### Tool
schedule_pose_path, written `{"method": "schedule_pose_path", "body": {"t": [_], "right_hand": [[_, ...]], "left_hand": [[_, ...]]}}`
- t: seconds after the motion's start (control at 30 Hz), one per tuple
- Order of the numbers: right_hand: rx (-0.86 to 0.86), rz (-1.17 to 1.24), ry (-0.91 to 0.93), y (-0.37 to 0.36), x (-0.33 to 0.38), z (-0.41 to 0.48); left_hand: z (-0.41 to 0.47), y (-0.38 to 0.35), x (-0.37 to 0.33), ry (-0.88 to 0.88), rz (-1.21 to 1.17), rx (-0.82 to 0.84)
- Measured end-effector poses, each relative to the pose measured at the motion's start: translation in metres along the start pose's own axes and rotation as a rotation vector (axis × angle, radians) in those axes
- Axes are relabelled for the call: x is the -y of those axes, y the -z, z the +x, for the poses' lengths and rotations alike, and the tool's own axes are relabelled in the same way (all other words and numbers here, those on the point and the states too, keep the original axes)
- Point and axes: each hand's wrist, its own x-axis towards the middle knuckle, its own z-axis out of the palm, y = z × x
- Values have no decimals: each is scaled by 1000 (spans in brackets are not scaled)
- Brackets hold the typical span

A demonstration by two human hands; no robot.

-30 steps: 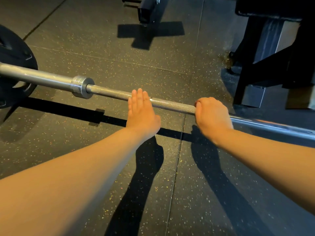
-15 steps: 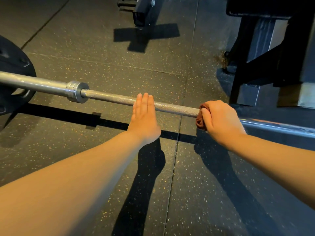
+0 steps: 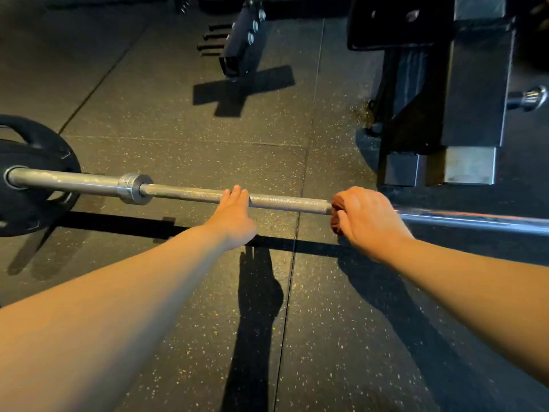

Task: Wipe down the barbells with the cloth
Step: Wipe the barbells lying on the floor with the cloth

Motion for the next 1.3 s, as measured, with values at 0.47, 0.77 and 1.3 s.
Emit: {"method": "schedule_pose_path", "body": {"t": [0.47,0.77,1.3], "right_hand": [[-92,8,-168,-58,105,54],[27,35,97,-41,74,64],[73,-21,180,-77,179,129]], "left_hand": [[6,-26,32,-203,-18,-368],[55,2,141,-91,135,-653],[79,-7,171,-259,0,-785]]}}
